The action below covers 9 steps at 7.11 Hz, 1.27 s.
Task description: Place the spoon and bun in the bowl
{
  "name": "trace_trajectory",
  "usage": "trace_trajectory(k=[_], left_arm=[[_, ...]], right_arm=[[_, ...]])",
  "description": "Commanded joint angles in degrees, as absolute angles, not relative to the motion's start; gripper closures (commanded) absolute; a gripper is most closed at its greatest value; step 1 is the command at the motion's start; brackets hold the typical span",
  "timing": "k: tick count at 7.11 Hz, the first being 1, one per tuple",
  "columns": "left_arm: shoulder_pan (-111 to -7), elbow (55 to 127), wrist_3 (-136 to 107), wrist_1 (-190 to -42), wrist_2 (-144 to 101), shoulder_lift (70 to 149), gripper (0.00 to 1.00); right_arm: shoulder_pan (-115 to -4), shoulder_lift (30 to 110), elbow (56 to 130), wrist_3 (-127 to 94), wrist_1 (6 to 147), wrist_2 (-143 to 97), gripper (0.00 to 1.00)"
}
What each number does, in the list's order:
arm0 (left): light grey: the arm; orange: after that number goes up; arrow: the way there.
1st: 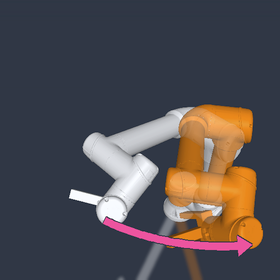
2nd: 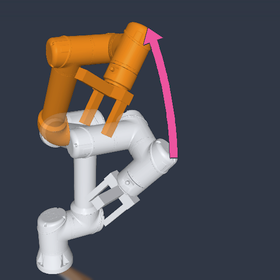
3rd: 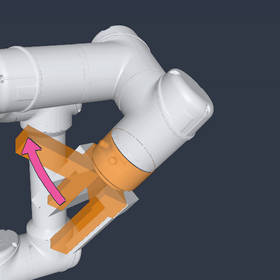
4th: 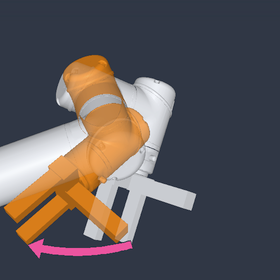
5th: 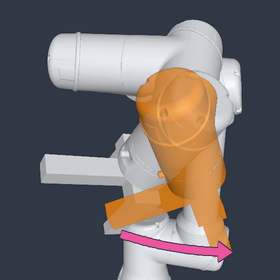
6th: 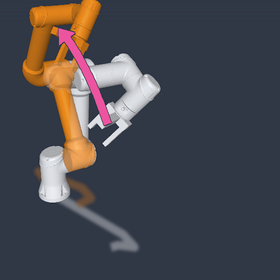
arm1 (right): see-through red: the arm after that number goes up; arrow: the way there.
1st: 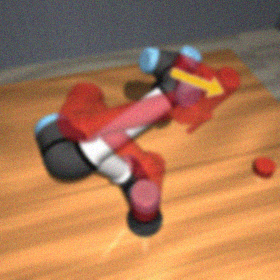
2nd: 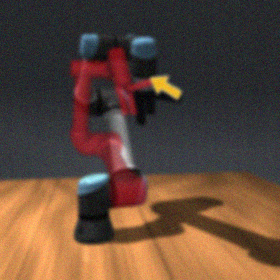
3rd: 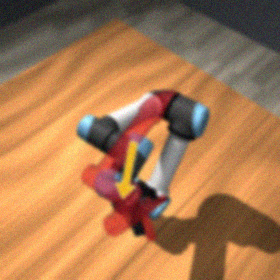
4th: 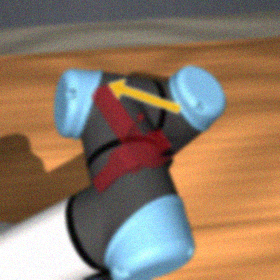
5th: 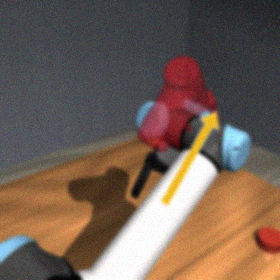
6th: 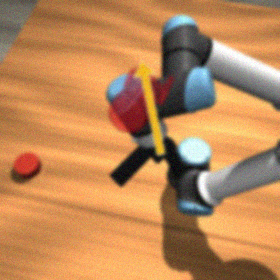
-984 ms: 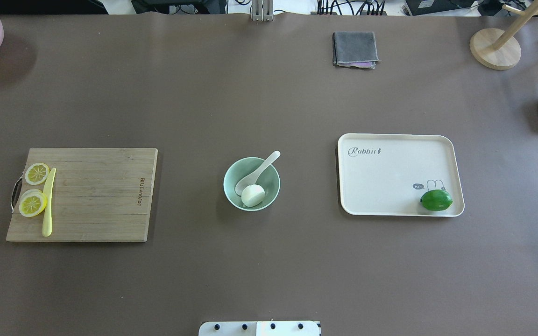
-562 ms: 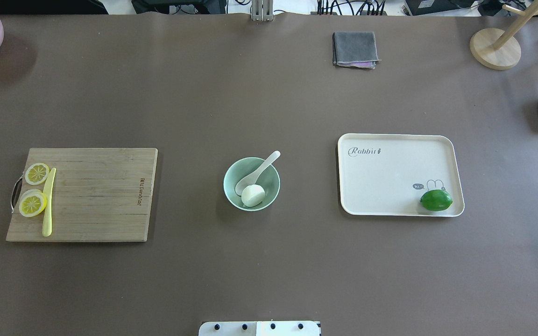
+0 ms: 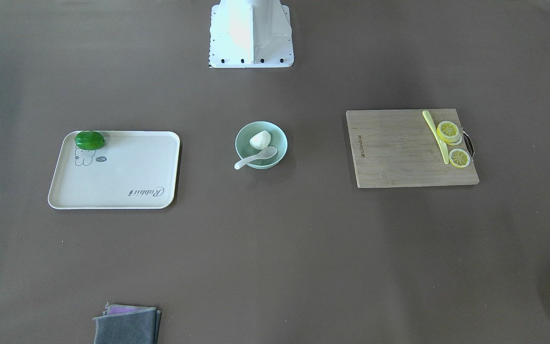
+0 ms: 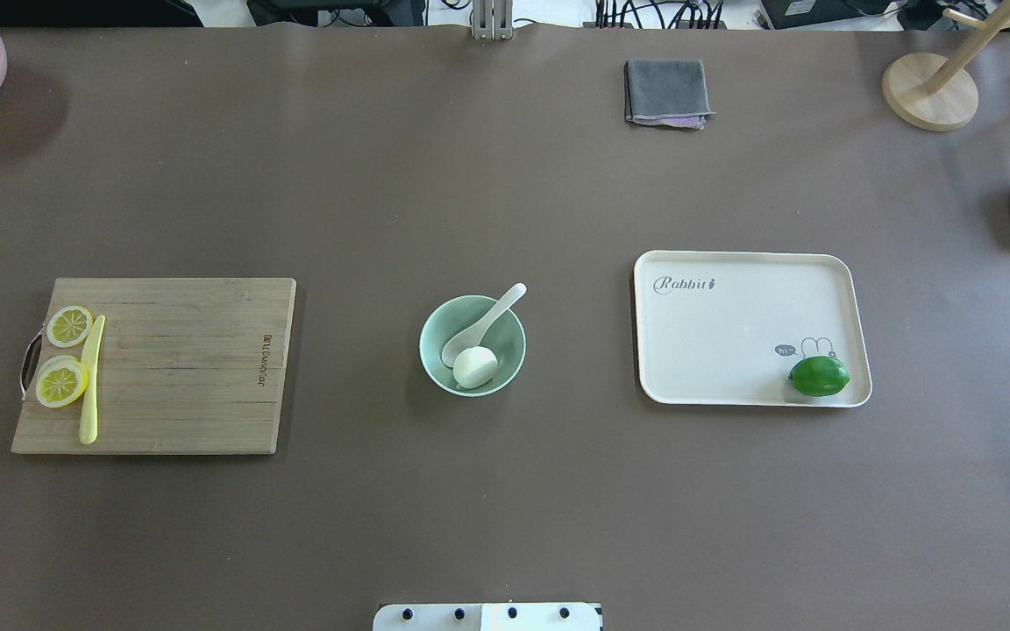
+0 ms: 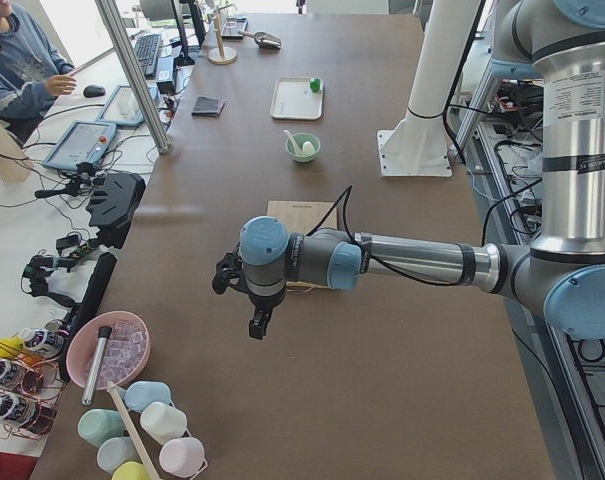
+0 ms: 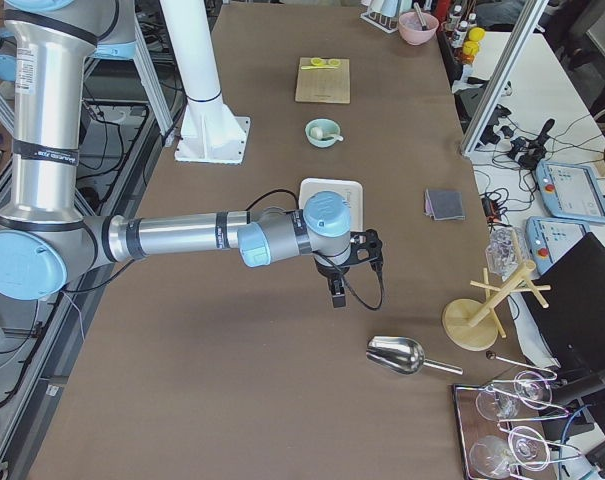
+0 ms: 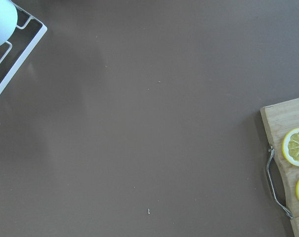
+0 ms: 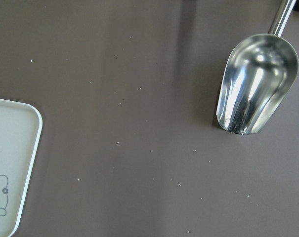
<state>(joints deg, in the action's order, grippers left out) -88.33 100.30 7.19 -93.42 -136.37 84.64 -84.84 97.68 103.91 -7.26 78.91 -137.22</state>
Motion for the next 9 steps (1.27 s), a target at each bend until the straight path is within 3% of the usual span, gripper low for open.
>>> trace_trajectory(k=[1, 9], left_arm=[[-88.42, 100.46, 7.12, -93.43, -136.23, 84.55, 0.02], [-87.89, 100.03, 7.38, -94.04, -135.8, 85.69, 0.02]], right_arm=[[-84.82, 97.38, 103.8, -7.29, 78.84, -136.93, 0.0], [-84.9, 96.24, 103.97, -8.0, 78.84, -135.97, 0.0]])
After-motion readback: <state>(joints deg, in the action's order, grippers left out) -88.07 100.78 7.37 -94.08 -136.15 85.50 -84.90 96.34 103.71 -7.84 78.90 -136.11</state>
